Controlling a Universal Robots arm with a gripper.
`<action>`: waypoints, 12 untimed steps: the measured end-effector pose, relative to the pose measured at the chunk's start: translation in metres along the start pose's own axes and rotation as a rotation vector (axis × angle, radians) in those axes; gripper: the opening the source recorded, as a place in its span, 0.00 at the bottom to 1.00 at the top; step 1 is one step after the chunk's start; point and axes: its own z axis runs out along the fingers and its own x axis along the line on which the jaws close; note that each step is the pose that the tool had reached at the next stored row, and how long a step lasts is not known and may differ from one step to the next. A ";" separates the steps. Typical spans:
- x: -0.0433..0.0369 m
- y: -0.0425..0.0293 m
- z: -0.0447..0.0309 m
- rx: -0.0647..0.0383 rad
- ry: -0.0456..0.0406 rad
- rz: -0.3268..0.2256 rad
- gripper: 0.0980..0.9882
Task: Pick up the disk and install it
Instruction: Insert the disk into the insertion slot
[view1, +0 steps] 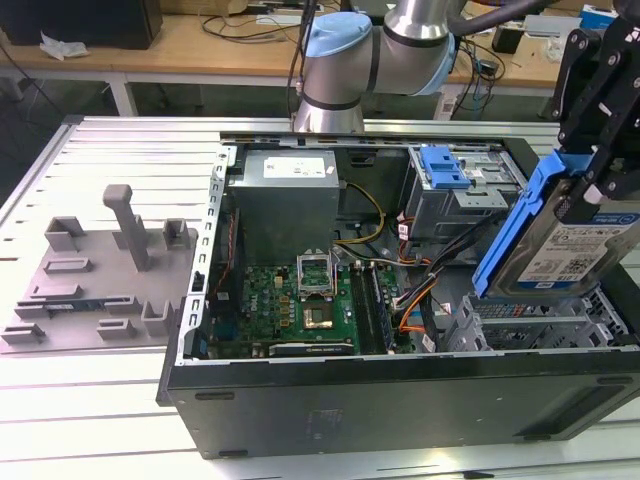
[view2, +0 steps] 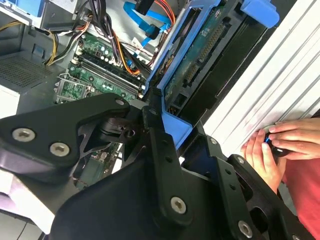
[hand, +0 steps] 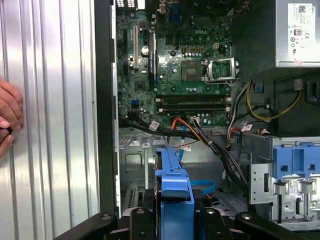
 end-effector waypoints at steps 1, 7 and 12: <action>0.0002 -0.0003 0.0006 0.000 0.0000 -0.003 0.30; 0.0043 -0.0005 0.0059 0.000 -0.0001 -0.004 0.30; 0.0047 -0.0020 0.0093 0.000 0.0000 -0.004 0.30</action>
